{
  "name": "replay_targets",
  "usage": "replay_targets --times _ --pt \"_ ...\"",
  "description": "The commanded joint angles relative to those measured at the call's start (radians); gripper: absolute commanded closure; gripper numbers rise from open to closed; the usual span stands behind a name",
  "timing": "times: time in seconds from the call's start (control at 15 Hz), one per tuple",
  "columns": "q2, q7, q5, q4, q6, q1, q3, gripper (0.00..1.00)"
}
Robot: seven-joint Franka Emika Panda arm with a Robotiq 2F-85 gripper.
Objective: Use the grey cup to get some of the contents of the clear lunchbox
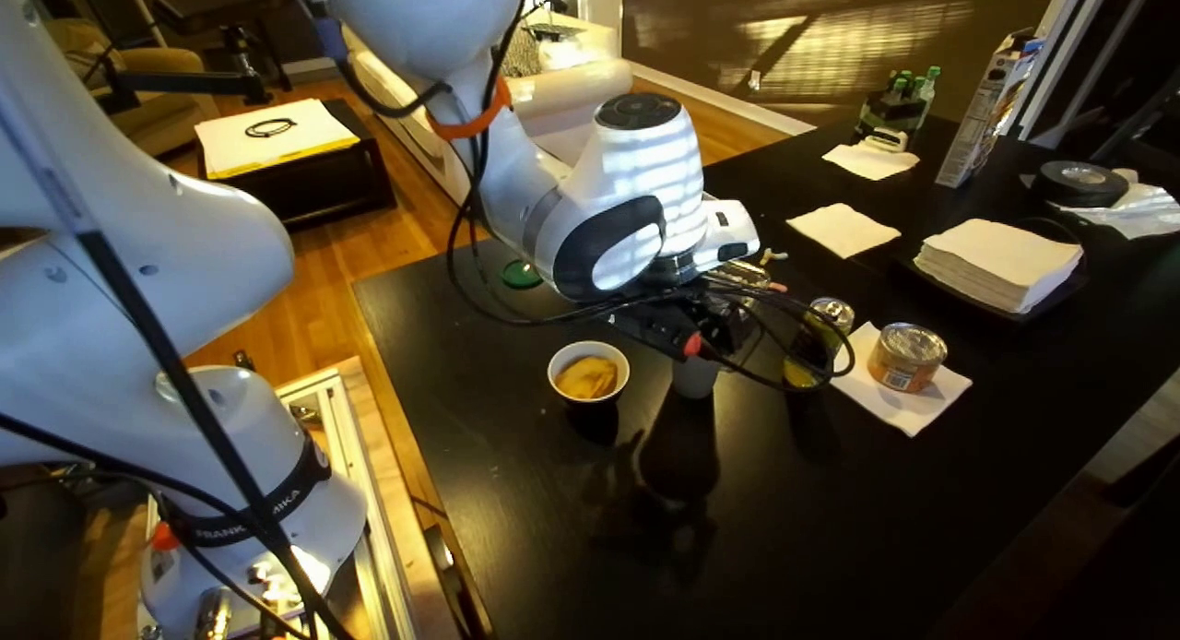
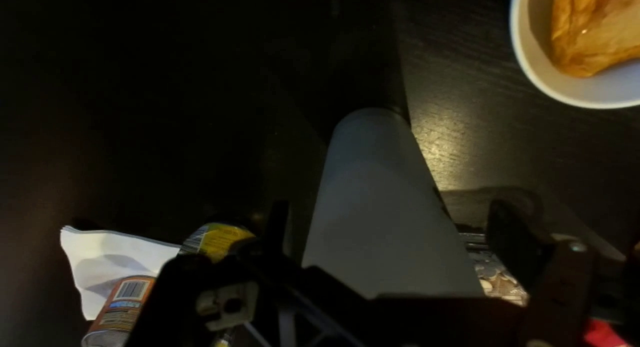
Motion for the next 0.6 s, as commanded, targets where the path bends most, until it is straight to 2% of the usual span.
replay_targets --times 0.0,0.27,0.53 --pt "-0.125 0.053 0.071 -0.029 -0.076 -0.012 0.066 0.0" --pt "-0.175 0.022 0.225 -0.001 -0.205 -0.024 0.162 0.0" --pt "-0.323 0.035 0.407 0.012 -0.33 0.003 0.198 0.0"
